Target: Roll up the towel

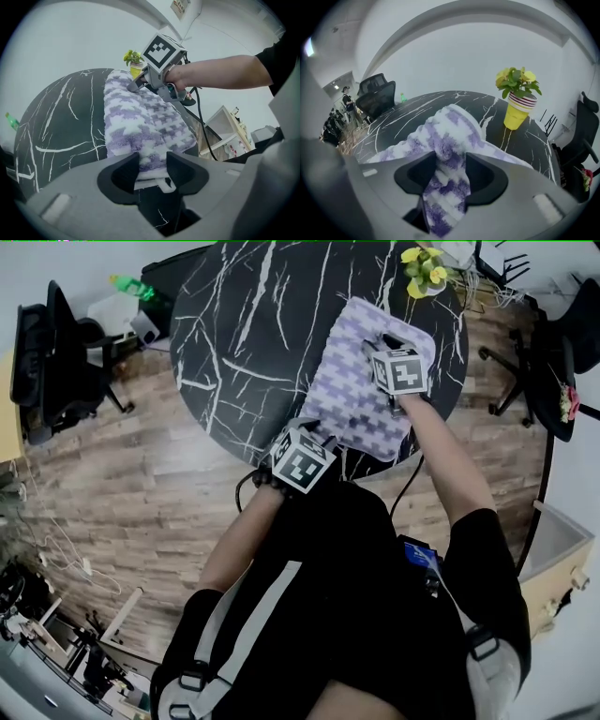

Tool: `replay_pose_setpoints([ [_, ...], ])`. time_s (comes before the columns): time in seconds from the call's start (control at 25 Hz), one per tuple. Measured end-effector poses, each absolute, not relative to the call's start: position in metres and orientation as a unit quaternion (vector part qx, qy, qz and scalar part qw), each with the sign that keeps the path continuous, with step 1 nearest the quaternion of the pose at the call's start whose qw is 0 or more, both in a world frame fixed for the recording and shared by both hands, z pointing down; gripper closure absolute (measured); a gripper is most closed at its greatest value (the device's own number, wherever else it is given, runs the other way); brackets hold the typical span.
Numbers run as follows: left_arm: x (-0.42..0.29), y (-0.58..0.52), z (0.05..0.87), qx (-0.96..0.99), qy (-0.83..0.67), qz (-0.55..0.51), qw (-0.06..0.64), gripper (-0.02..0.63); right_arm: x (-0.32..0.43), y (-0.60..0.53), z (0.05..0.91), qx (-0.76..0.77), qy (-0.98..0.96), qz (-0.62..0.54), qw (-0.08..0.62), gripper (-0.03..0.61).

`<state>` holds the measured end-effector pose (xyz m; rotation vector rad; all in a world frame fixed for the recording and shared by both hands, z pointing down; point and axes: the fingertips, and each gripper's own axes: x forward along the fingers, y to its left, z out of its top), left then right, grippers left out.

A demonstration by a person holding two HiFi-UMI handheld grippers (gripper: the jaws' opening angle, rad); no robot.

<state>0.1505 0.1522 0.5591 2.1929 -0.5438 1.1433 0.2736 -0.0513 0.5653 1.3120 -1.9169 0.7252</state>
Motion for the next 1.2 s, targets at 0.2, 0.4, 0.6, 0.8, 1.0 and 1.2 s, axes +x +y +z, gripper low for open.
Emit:
replay_pose_setpoints([
  [0.2, 0.175, 0.167, 0.554, 0.832, -0.188, 0.425, 0.302, 0.425, 0.299, -0.042, 0.568, 0.518, -0.730, 0.283, 0.345, 0.376],
  [0.4, 0.197, 0.181, 0.555, 0.838, -0.171, 0.416, 0.310, 0.430, 0.320, -0.028, 0.576, 0.523, -0.720, 0.293, 0.350, 0.376],
  [0.6, 0.200, 0.181, 0.532, 0.845, -0.168, 0.407, 0.303, 0.430, 0.335, -0.021, 0.583, 0.529, -0.711, 0.302, 0.351, 0.377],
  [0.8, 0.176, 0.153, 0.510, 0.849, -0.223, 0.389, 0.279, 0.430, 0.341, -0.016, 0.587, 0.534, -0.702, 0.306, 0.358, 0.388],
  [1.0, 0.137, 0.114, 0.535, 0.820, -0.302, 0.376, 0.308, 0.412, 0.340, -0.011, 0.594, 0.530, -0.700, 0.308, 0.366, 0.393],
  [1.2, 0.125, 0.112, 0.565, 0.797, -0.301, 0.395, 0.344, 0.387, 0.333, -0.016, 0.581, 0.531, -0.713, 0.301, 0.346, 0.393],
])
